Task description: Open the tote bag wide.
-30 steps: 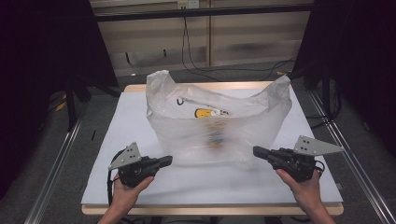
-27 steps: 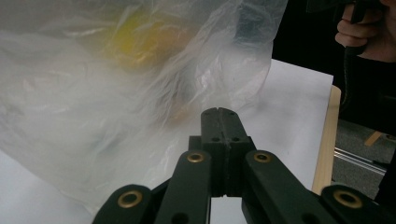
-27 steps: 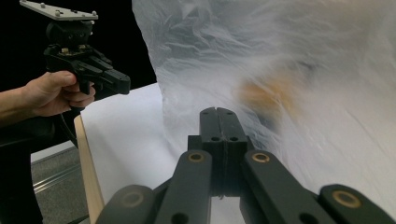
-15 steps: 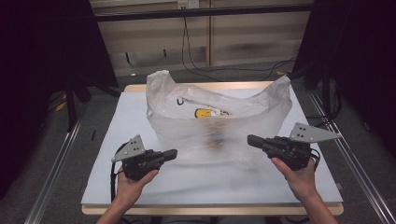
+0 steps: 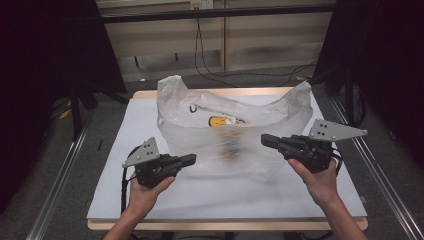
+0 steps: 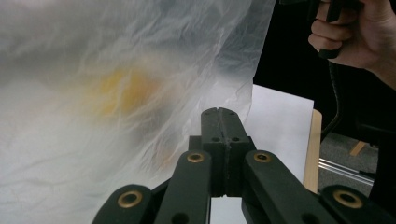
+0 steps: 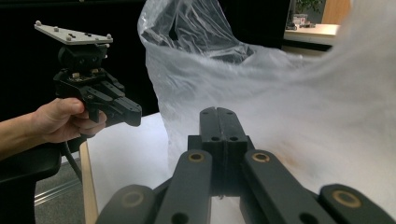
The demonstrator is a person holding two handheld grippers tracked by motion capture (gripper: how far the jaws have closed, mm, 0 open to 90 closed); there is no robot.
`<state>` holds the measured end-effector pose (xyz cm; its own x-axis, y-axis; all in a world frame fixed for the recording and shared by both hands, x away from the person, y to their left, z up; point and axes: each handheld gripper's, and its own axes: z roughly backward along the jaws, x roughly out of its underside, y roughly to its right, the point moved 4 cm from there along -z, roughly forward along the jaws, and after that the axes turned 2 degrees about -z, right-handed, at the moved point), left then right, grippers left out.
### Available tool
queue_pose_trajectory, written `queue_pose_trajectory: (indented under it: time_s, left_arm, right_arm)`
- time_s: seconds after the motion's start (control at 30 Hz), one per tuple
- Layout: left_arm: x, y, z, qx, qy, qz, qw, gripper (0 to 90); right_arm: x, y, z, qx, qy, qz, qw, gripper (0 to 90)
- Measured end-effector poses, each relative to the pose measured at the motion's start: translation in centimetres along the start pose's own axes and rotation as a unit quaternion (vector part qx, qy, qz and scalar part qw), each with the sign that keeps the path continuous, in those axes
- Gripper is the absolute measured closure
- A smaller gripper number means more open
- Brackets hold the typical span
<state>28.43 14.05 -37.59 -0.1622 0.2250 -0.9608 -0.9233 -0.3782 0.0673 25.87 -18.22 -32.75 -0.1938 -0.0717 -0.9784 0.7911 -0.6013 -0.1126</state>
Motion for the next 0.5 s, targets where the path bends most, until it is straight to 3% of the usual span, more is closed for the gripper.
queue_pose_trajectory:
  time_s: [0.3, 0.5]
  left_arm:
    - [-4.4, 0.1, 0.4, 0.006, 0.033, -0.028, 0.9991, 90.0]
    - [-6.5, -0.1, 0.0, 0.008, 0.052, -0.035, 0.998, 90.0]
  right_arm:
    - [-2.9, -0.7, -0.2, -0.004, 0.012, 0.019, 0.9997, 90.0]
    - [-4.4, -0.2, -1.3, 0.003, 0.015, 0.02, 0.9997, 90.0]
